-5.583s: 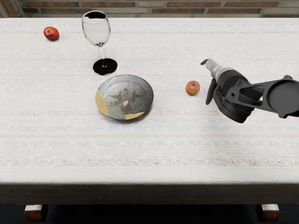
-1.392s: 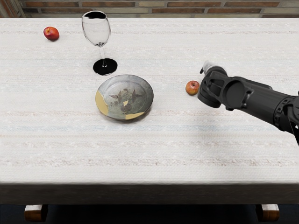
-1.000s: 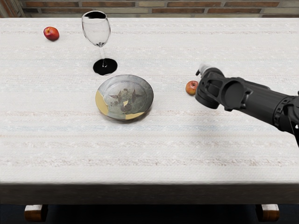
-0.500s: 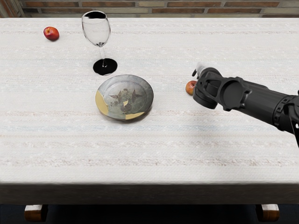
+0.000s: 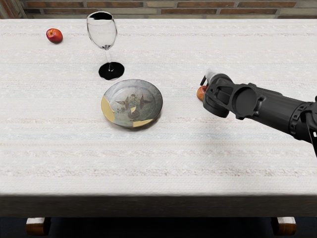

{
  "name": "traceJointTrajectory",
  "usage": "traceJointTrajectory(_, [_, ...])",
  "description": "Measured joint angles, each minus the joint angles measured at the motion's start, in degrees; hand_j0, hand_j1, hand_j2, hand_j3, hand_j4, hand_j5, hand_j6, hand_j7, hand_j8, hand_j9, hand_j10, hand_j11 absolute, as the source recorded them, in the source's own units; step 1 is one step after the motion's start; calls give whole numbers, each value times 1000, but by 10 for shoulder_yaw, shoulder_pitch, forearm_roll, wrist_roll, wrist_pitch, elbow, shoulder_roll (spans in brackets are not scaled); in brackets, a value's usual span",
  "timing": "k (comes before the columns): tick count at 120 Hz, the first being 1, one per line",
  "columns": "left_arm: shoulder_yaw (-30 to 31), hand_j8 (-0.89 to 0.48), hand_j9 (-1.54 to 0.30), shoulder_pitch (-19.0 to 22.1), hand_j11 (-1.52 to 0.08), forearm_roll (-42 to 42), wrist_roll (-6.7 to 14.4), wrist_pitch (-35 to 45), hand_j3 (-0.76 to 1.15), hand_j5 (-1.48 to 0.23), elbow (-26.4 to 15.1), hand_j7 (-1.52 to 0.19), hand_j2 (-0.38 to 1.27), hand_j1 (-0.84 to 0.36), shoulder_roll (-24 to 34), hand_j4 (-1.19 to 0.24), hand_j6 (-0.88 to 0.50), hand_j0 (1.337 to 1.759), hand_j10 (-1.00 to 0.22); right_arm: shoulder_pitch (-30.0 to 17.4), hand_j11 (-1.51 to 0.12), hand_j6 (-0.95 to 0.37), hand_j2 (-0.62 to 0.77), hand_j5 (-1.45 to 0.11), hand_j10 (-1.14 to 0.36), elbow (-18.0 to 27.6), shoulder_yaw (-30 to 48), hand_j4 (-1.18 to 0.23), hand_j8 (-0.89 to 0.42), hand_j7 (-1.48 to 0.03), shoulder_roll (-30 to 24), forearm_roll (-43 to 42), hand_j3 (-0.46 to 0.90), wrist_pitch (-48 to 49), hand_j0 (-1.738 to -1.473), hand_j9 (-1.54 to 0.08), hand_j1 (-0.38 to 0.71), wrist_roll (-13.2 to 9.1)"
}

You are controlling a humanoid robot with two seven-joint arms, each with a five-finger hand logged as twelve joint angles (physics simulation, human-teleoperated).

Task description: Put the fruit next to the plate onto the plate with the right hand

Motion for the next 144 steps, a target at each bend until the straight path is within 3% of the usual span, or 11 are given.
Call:
traceJointTrajectory(71, [0,0,0,0,0,0,0,0,0,0,0,0,0,349,0,0,0,1658,0,-9,-598,-491,-73,-593,-563,-2,-2,-565,-564,-658,0,-7,-3,-2,-1652,-598,231,0])
traceJointTrajectory(103, [0,0,0,0,0,0,0,0,0,0,0,0,0,349,0,0,0,1658,0,-11,-671,-475,-83,-667,-589,-1,-3,-589,-590,-714,0,-6,-2,-1,-1653,-670,284,0])
traceJointTrajectory(144, [0,0,0,0,0,0,0,0,0,0,0,0,0,349,0,0,0,1658,0,-9,-802,-408,-63,-806,-624,3,-2,-495,-589,-804,0,-4,0,2,-1648,-803,314,0])
